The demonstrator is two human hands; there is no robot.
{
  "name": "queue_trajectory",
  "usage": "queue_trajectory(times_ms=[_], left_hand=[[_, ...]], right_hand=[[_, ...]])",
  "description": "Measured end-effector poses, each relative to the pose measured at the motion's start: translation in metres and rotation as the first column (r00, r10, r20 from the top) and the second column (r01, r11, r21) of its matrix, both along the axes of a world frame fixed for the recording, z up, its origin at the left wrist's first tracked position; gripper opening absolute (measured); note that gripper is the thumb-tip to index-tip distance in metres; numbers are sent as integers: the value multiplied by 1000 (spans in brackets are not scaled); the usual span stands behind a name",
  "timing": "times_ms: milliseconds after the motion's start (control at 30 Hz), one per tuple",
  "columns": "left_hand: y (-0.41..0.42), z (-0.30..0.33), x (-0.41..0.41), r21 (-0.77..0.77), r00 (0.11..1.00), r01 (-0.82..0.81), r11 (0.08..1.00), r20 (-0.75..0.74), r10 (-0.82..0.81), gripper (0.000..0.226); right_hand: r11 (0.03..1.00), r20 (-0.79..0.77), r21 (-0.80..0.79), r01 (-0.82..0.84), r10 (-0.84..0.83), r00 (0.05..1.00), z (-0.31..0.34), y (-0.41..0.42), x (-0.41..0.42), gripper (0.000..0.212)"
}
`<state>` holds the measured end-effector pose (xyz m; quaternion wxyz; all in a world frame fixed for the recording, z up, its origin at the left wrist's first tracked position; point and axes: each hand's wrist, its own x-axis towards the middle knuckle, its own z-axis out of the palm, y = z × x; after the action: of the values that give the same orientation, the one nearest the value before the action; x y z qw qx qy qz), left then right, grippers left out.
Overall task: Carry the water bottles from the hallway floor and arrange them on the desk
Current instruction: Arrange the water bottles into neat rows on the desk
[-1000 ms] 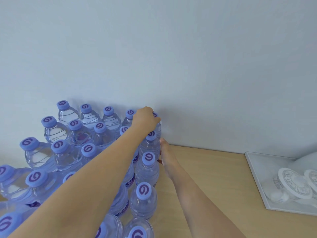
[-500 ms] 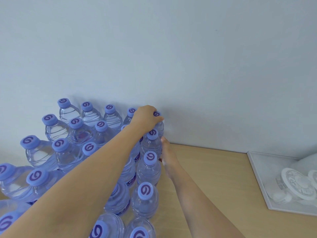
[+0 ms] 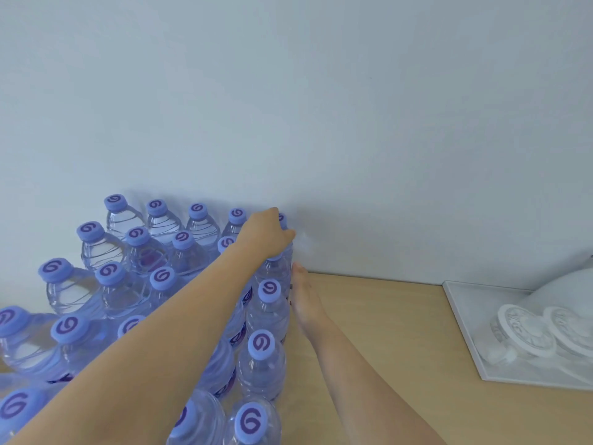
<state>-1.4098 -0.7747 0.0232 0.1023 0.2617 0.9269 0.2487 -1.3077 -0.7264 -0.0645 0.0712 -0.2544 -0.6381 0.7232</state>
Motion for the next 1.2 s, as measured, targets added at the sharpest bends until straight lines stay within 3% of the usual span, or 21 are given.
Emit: queue_trajectory(times_ms=[67, 200, 400, 500, 633, 733, 867, 1067, 1200], left_hand=[[-5, 2, 11, 12, 1000, 12, 1000, -15, -12, 22], [-20, 4, 34, -16, 996, 47, 999, -73, -48, 41], [-61, 8, 71, -25, 997, 79, 997, 8, -79, 40], [-97, 10, 90, 63, 994, 111, 992, 5, -112, 46], [-159, 11, 119, 233, 992, 76, 970, 81, -97, 52], [-200, 5, 136, 312, 996, 24, 950, 79, -51, 45], [-235, 0, 152, 364, 997, -61, 929, 66, 40, 37], [-271, -6, 174, 419, 989, -140, 897, 24, 143, 35], [-299, -16, 178, 451, 974, -225, 864, 96, 203, 27]], right_hand=[[998, -18, 53, 15, -14, 1000, 2, -2, 10, 43], [996, 15, 81, 45, -46, 999, 9, -9, 26, 40], [986, -4, 146, 81, -82, 997, 27, -42, 57, 36], [976, -42, 163, 146, -141, 989, 26, -52, 80, 25], [959, -11, 144, 243, -244, 970, 17, -72, 116, 28], [945, 14, 139, 295, -299, 954, 3, -93, 137, 32], [928, 4, 209, 310, -318, 948, -14, -117, 158, 16], [927, 25, 280, 250, -267, 963, -12, -137, 176, 27], [910, -57, 326, 257, -253, 966, -3, -155, 191, 42]])
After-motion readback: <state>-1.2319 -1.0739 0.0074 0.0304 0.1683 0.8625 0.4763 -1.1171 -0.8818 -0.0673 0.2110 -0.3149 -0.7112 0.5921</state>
